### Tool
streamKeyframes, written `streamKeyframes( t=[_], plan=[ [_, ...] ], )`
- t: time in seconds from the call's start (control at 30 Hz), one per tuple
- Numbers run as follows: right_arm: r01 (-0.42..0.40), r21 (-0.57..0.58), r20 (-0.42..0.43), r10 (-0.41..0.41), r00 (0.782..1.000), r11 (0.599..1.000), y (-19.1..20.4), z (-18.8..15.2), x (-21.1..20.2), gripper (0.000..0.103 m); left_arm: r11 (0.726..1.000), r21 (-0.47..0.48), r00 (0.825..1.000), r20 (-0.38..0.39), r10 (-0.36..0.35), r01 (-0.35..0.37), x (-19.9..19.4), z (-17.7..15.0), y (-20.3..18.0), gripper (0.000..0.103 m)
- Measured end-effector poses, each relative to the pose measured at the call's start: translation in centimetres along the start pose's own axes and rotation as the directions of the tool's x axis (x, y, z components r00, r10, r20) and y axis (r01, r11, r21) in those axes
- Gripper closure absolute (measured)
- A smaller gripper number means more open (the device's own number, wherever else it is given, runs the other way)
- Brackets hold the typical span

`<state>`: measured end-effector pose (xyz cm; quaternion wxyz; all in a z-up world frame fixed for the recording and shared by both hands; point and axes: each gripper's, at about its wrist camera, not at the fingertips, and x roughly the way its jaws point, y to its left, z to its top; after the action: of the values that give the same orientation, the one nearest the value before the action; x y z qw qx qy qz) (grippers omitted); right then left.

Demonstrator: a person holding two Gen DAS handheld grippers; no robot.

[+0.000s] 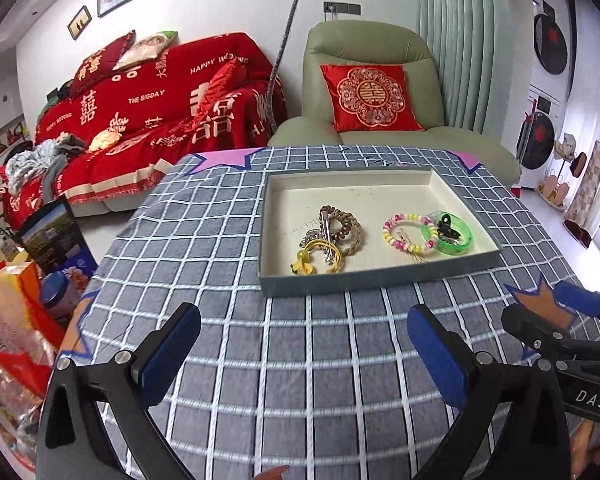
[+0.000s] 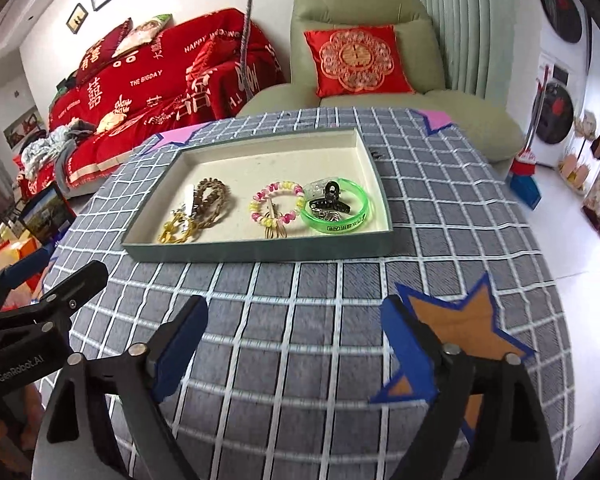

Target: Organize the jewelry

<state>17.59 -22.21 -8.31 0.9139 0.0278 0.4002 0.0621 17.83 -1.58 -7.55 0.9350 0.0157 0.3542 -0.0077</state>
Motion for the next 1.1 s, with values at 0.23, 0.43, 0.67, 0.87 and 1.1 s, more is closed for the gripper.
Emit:
streamKeyframes(
  t=[0.23,0.43,0.67,0.87,1.1],
  plan=[
    [0.036,0.007,0.08,-0.036,0.996,0.999,1.0,-1.3,-4.0,0.012,1.0,0.007,0.998,0.053,0.027,-0.028,-2.9,-0.9,0.3,0.0],
    [0.058,0.02,0.145,-0.061,0.988,0.998,1.0,-1.4,-6.6,0.012,0.999,-0.001,0.996,0.082,0.035,-0.035,-4.5,-1.0,0.9,0.0],
    [0.063,0.03,0.172,-0.068,0.983,0.998,1.0,-0.9,-7.8,0.011,0.999,0.005,0.994,0.097,0.043,-0.044,-5.3,-0.9,0.9,0.0],
    [0.062,0.029,0.172,-0.066,0.983,0.998,1.0,-0.8,-7.9,0.011,0.999,0.005,0.995,0.094,0.044,-0.044,-5.4,-1.0,0.9,0.0],
    [0.063,0.029,0.176,-0.067,0.982,0.998,1.0,-0.7,-8.0,0.011,0.999,0.009,0.994,0.098,0.046,-0.047,-5.5,-0.9,0.8,0.0]
  ],
)
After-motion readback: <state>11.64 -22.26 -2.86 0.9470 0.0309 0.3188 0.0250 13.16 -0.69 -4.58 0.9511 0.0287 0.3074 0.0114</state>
